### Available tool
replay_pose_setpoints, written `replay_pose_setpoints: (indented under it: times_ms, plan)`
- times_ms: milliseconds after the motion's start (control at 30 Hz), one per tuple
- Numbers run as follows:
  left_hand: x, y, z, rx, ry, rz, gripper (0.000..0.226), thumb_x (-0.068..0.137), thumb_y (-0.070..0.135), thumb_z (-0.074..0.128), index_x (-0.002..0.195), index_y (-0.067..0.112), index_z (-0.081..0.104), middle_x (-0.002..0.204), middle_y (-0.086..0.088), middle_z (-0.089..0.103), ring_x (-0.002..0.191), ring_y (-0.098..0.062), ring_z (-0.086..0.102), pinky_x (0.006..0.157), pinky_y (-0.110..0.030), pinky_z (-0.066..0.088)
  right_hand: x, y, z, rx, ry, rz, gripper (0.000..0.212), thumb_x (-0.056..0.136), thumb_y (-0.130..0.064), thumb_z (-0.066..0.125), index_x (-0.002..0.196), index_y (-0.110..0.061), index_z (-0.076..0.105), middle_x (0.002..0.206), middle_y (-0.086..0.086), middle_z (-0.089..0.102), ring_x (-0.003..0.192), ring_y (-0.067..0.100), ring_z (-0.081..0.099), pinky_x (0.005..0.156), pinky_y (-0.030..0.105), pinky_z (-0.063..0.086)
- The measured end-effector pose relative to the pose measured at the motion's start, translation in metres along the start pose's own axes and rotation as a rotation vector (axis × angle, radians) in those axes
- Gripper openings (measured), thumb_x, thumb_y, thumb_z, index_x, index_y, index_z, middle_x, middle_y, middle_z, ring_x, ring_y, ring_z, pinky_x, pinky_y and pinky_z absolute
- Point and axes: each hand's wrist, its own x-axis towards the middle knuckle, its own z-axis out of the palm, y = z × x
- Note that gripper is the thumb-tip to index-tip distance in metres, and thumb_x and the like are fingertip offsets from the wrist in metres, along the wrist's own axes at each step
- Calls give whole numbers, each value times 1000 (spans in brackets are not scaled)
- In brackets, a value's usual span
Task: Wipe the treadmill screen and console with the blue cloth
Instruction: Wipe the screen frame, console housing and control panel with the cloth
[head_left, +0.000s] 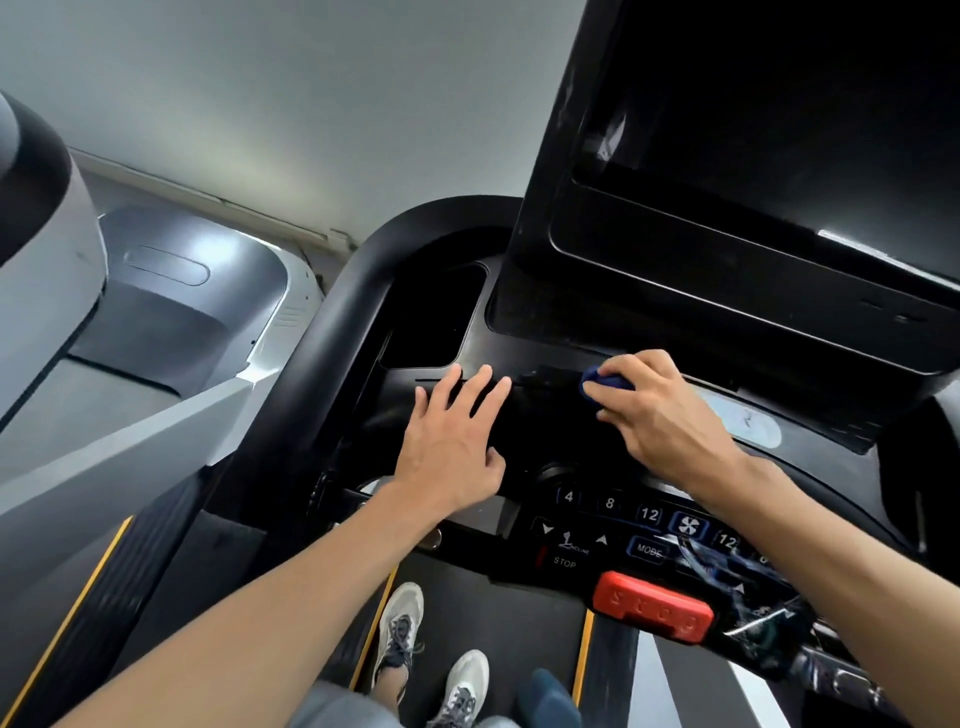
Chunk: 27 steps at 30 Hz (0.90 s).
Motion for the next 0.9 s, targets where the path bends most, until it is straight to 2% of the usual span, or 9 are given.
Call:
replay_pose_setpoints:
  times_ms: [67, 167, 233, 333, 400, 500, 633, 767, 900]
  plan:
    - [-1, 0, 1, 8, 4, -4, 86, 86, 38, 58, 161, 33, 15, 168, 6, 14, 156, -27, 5, 124, -58, 16, 9, 5, 1, 30, -7, -32, 18, 81, -8, 80, 96, -17, 78, 107, 2, 65, 95, 30, 54, 72, 37, 54]
    - [0, 1, 6, 40, 56, 4, 87, 82, 40, 60, 160, 29, 22, 166, 3, 23, 155, -30, 14, 121, -61, 24, 53, -11, 17, 69, -61, -96, 15, 83, -9, 78, 94, -19, 79, 104, -1, 64, 94, 29, 53, 63, 38, 56]
    - [0, -2, 10, 68, 68, 12, 88, 81, 41, 59, 160, 28, 22, 166, 1, 24, 154, -31, 16, 119, -61, 26, 68, -20, 26, 96, -111, -171, 13, 87, -10, 74, 95, -20, 78, 105, 0, 63, 95, 29, 51, 68, 38, 56]
    - [-3, -4, 12, 77, 62, 32, 90, 81, 40, 56, 161, 29, 16, 168, 1, 20, 155, -31, 14, 119, -60, 26, 48, 1, 13, 126, -147, -238, 19, 87, -9, 74, 102, -20, 79, 111, 1, 63, 99, 29, 53, 76, 34, 55]
    - [-2, -3, 12, 69, 63, 39, 91, 80, 38, 56, 161, 29, 17, 168, 1, 20, 154, -31, 15, 119, -61, 27, 41, 11, 4, 138, -154, -219, 24, 86, -6, 75, 106, -19, 79, 113, 2, 63, 102, 29, 53, 76, 37, 56]
    - [-1, -5, 11, 72, 61, 36, 90, 81, 40, 52, 161, 29, 14, 168, 1, 17, 155, -30, 13, 120, -61, 26, 65, -7, 20, 122, -152, -239, 24, 84, 0, 74, 100, -17, 79, 111, 3, 62, 101, 31, 52, 76, 40, 57]
    - [-3, -9, 7, 76, 14, 64, 92, 84, 37, 52, 162, 32, 3, 170, 4, 7, 156, -28, 3, 124, -57, 18, 48, 13, 10, 107, -200, -273, 26, 88, -8, 65, 108, -22, 76, 117, -1, 59, 107, 30, 50, 71, 44, 58]
    - [-2, -8, 7, 73, 12, 49, 94, 81, 35, 54, 162, 31, 7, 170, 3, 10, 156, -29, 5, 122, -58, 21, 57, 2, 14, 141, -165, -217, 27, 86, -1, 71, 105, -19, 78, 113, 0, 60, 103, 30, 49, 74, 44, 57]
    - [-3, -14, 4, 92, 1, 75, 95, 81, 32, 54, 162, 33, 5, 170, 5, 8, 156, -26, 4, 123, -56, 22, 54, 0, 12, 173, -214, -154, 25, 92, -22, 65, 112, -29, 77, 119, -7, 58, 107, 26, 46, 84, 41, 54]
